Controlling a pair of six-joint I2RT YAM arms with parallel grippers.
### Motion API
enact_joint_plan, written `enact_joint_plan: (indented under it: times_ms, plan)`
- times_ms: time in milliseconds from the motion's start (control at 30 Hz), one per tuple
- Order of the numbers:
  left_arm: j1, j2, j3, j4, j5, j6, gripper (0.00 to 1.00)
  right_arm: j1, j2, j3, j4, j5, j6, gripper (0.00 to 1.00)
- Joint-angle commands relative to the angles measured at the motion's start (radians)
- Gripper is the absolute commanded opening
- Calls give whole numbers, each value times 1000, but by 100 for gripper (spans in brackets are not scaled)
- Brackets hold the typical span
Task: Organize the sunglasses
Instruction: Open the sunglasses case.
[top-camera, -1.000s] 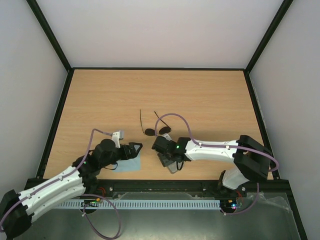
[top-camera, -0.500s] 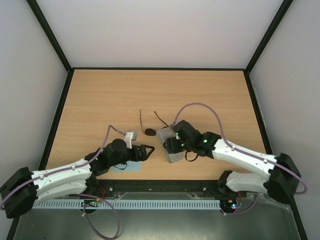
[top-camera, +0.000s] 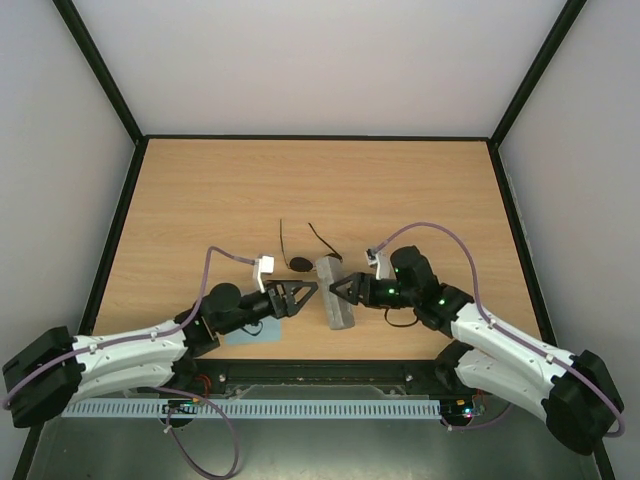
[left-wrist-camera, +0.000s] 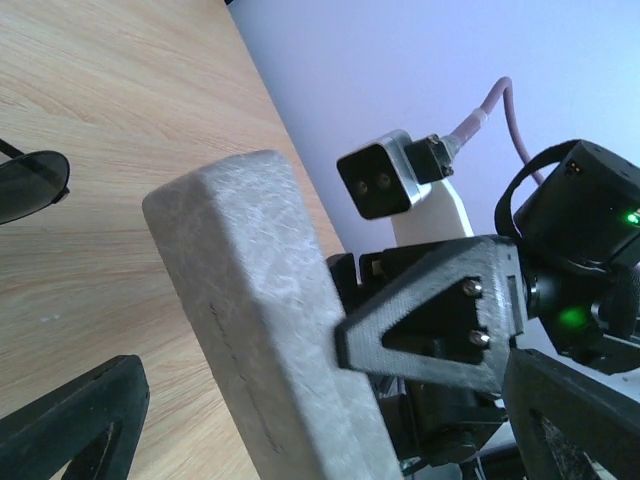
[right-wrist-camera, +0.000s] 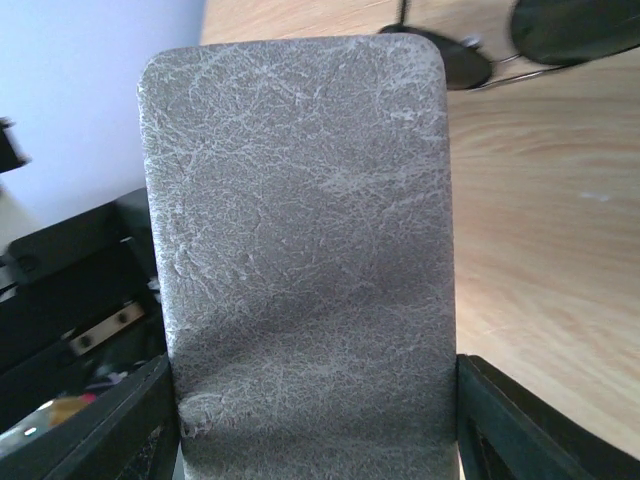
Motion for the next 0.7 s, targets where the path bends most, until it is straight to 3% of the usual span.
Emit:
enact_joint_plan:
  times_ms: [0,667]
  plan:
    - [-9,50,-14,162,-16,-28,100,-6,-70,-45,244,-177,130,57]
    - [-78,174,119,0,-136,1,100,-7,-114,-98,243,-150,155,55]
